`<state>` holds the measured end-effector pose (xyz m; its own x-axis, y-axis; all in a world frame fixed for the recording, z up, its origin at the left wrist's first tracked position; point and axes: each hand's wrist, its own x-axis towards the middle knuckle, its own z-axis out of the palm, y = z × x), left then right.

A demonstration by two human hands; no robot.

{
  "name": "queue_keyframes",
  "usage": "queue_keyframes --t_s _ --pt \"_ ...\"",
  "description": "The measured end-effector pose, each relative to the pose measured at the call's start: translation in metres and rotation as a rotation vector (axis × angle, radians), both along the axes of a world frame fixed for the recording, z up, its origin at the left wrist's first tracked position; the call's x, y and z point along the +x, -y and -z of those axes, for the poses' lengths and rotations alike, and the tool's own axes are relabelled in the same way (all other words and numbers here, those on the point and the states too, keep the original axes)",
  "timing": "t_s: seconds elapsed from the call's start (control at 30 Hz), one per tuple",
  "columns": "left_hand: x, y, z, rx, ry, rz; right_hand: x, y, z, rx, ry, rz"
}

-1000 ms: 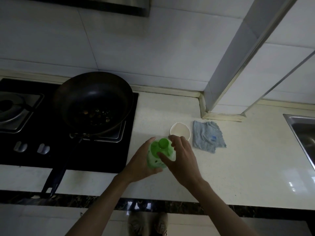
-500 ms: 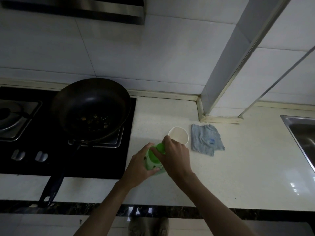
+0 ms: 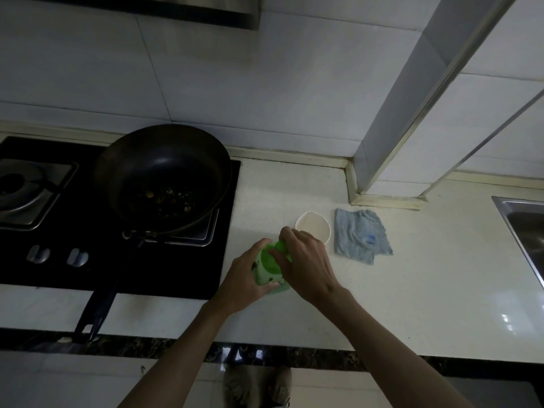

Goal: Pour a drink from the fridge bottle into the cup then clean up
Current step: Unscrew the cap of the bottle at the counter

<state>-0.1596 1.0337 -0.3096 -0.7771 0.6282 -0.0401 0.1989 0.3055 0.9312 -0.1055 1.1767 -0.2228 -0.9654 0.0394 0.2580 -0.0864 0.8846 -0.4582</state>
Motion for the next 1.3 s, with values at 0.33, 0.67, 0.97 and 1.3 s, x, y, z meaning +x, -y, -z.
queue_keyframes --t_s 0.33,0.67,0.97,1.3 --pt "0.004 -0.001 -0.012 0.017 -0.006 -0.022 -0.003 -0.03 -0.012 0.22 0.162 -0.325" --pt "0.005 0.001 -0.006 0.013 0.065 -0.034 -0.001 -0.01 -0.025 0.176 0.312 0.061" --pt "0.007 -0.001 -0.01 0.024 0.078 -0.045 0.004 -0.025 -0.014 0.146 0.122 -0.211" --pt "0.008 -0.001 -0.008 0.023 0.083 -0.038 0.003 -0.016 -0.017 0.187 0.209 -0.063"
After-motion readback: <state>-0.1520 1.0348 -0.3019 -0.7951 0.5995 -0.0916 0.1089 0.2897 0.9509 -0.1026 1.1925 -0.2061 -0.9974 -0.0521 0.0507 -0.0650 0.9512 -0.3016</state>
